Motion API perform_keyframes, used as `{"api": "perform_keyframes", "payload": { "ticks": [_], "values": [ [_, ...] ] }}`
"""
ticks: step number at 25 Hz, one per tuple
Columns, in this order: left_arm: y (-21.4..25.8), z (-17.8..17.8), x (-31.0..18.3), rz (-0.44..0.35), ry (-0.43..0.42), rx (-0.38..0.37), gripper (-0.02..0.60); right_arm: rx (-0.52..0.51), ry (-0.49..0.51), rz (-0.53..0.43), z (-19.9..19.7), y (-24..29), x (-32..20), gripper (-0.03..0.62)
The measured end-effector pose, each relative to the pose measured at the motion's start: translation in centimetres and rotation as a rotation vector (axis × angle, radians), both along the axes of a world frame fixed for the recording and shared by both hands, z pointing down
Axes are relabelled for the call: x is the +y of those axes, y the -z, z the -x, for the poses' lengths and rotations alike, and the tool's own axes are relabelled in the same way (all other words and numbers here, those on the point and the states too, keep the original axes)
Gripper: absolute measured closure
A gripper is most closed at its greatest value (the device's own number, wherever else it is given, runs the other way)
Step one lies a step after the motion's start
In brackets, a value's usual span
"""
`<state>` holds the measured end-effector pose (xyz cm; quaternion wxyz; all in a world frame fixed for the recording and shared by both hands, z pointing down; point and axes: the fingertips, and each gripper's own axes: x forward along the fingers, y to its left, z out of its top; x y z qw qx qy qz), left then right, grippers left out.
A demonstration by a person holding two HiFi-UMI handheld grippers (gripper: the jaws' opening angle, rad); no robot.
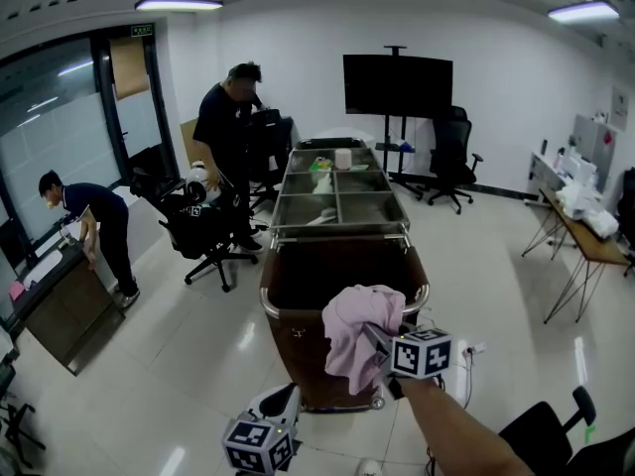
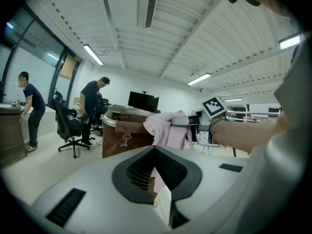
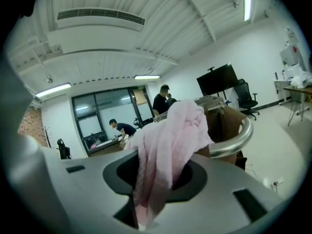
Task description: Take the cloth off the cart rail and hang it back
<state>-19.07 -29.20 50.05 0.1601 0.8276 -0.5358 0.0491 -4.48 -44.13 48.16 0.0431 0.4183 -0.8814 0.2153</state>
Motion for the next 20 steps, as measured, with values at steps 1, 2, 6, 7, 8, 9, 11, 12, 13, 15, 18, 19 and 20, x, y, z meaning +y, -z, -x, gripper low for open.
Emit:
{"api": "perform_keyframes", "payload": {
  "ticks": [1,2,6,7,8,9,11,12,13,15,18,19,20],
  "values": [
    [0.1,0.1,0.4,-0.005,0.002,0.0,0.581,-0.015,0.003,-0.019,-0.2,0.7,0.3,0.471],
    [0.3,0.2,0.8,-0.009,0.003,-0.002,0.581,-0.027,0.009,-0.044,-0.3,1.4,0.7,0.471],
    [1.1,0.8,2.8,-0.026,0.005,-0.014,0.581,-0.042,0.032,-0.148,-0.3,4.7,3.1,0.471],
    [1.3,1.0,3.4,-0.029,0.009,-0.014,0.581,-0.043,0.037,-0.16,-0.3,5.4,3.9,0.471],
    [1.5,1.2,3.9,-0.033,0.012,-0.014,0.581,-0.043,0.041,-0.169,-0.2,6.0,4.6,0.471],
    [1.7,1.4,4.5,-0.037,0.016,-0.013,0.581,-0.042,0.043,-0.173,-0.2,6.3,5.4,0.471],
    [1.9,1.6,5.6,-0.045,0.02,-0.013,0.581,-0.042,0.04,-0.168,-0.3,6.4,6.9,0.471],
    [2.0,1.7,6.2,-0.048,0.019,-0.014,0.581,-0.043,0.037,-0.164,-0.4,6.3,7.7,0.471],
    [2.1,1.6,6.9,-0.05,0.016,-0.016,0.581,-0.044,0.036,-0.161,-0.5,6.2,8.6,0.471],
    [2.1,1.4,8.1,-0.051,0.005,-0.019,0.581,-0.049,0.038,-0.165,-0.8,6.1,10.5,0.471],
    [2.1,0.6,9.5,-0.05,-0.013,-0.021,0.581,-0.047,0.043,-0.181,-1.4,6.4,13.1,0.471],
    [2.1,0.3,9.9,-0.05,-0.019,-0.021,0.581,-0.046,0.045,-0.186,-1.6,6.6,14.0,0.471],
    [2.1,0.0,10.3,-0.051,-0.024,-0.022,0.581,-0.046,0.048,-0.191,-1.8,6.8,14.8,0.471]
  ]
}}
